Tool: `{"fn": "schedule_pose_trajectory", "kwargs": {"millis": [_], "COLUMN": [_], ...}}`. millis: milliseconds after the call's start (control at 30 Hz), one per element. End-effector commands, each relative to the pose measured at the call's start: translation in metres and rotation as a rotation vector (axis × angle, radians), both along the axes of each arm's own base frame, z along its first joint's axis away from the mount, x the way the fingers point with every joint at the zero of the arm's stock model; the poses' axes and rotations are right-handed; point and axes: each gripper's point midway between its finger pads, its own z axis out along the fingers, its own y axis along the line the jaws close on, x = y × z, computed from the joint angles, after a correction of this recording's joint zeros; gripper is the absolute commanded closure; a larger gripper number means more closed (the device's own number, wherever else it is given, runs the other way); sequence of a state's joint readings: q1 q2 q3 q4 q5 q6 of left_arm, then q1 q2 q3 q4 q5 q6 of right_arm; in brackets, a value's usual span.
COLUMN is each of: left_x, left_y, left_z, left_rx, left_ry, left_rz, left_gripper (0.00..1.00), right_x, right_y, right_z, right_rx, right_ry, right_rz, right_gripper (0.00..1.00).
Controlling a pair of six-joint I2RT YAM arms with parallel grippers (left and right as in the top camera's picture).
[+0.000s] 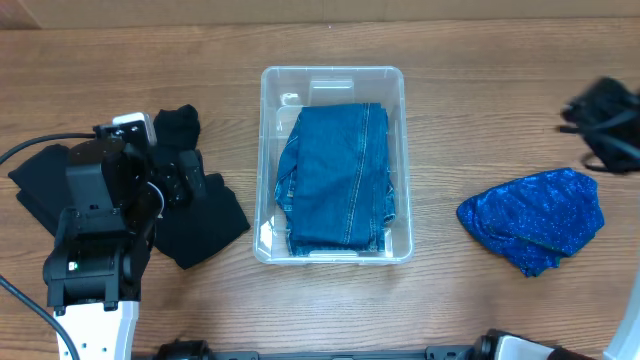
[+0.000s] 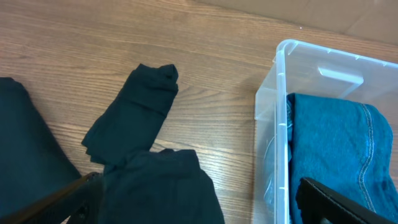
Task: Pack container
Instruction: 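Release the jeans in the bin and press them flat, withdraw right, then grasp the sparkly blue fabric with the right gripper and lift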
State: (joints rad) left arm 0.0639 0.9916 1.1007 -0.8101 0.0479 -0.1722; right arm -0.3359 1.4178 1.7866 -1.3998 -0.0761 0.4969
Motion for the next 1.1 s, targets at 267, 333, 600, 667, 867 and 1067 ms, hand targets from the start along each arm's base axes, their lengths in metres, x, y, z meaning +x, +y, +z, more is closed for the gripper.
{"fn": "schedule_pose_trajectory", "kwargs": {"millis": [267, 333, 600, 667, 867, 1067], "left_x": [0.003, 0.003, 0.003, 0.003, 0.003, 0.002], "left_y": [0.0, 0.0, 0.0, 0.0, 0.0, 0.0], "left_z": [0.012, 0.012, 0.012, 0.012, 0.012, 0.011], "left_rx": [0.036, 0.036, 0.036, 0.036, 0.036, 0.035], "left_ry": [-0.031, -0.031, -0.03, -0.03, -0.03, -0.027], "left_rz": [-0.024, -0.024, -0.024, -0.024, -0.024, -0.025], "left_gripper": [0.0, 0.0, 0.0, 0.0, 0.0, 0.0], "right_x": [-0.091, -0.095, -0.113, -0.117, -0.121, -0.123], "right_y": [-0.056, -0.058, -0.079, -0.086, -0.081, -0.072], "right_z": [-0.142, -0.169, -0.236, -0.242, -0.267, -0.305], "right_rx": [0.378, 0.416, 0.419, 0.395, 0.427, 0.469], "right_ry": [0.085, 0.084, 0.076, 0.086, 0.121, 0.133], "right_rz": [-0.184, -0.21, -0.316, -0.337, -0.342, -0.34], "right_gripper": [0.19, 0.15, 0.07, 0.05, 0.02, 0.02]}}
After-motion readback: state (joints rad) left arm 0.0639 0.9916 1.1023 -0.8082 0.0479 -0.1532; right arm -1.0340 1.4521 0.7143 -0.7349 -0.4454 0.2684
